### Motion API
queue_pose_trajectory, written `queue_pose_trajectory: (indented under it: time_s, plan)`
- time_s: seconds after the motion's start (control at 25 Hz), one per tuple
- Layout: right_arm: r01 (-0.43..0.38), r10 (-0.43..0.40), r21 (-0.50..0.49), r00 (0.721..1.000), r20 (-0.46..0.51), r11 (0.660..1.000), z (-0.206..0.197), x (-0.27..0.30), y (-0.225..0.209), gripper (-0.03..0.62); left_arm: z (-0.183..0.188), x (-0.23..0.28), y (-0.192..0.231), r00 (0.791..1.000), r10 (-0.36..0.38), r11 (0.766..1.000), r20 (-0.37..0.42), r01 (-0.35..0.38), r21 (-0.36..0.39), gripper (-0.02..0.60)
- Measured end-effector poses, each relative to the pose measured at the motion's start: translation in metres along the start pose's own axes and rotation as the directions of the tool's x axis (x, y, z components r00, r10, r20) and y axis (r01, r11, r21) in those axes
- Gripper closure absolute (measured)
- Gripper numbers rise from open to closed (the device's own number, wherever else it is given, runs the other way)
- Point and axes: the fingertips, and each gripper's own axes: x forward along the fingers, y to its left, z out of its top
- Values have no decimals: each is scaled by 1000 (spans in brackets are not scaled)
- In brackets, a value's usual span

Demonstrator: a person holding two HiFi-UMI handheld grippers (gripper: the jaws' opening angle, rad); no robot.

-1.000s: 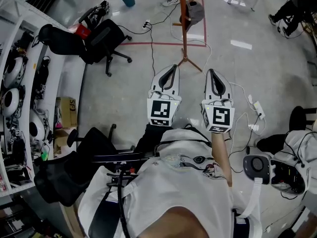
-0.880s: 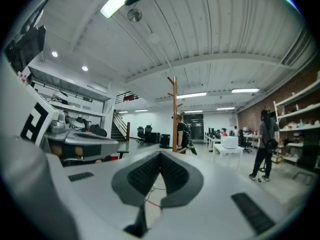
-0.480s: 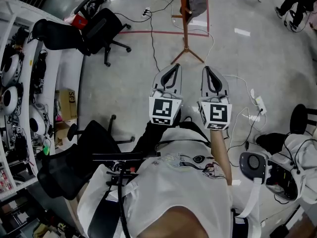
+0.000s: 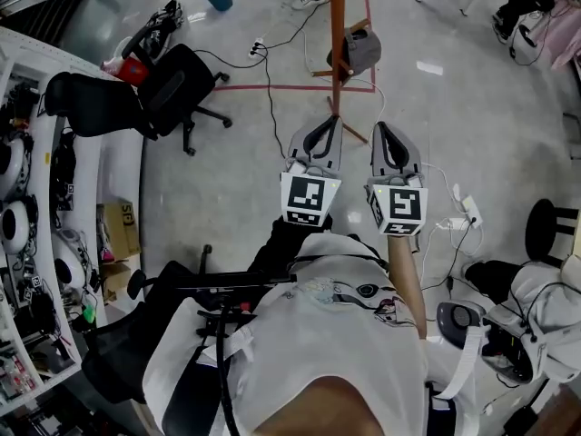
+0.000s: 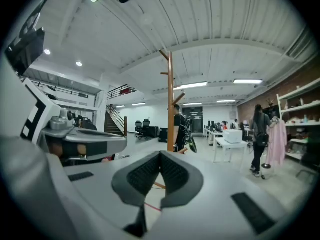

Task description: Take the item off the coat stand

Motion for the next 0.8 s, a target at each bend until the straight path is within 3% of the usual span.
queue_pose_trajectory:
  time_s: [0.44,0.8]
  plan:
    - [-20,20,0,995,-100,1000,-18,73,-24,589,-23,69,35,997,-22,999,-69,19,-39,578]
    - [-114,113,-7,991,-72,993,-1,113,-47,589,-12,107,50,996,60,997,-72,-62,-33,578]
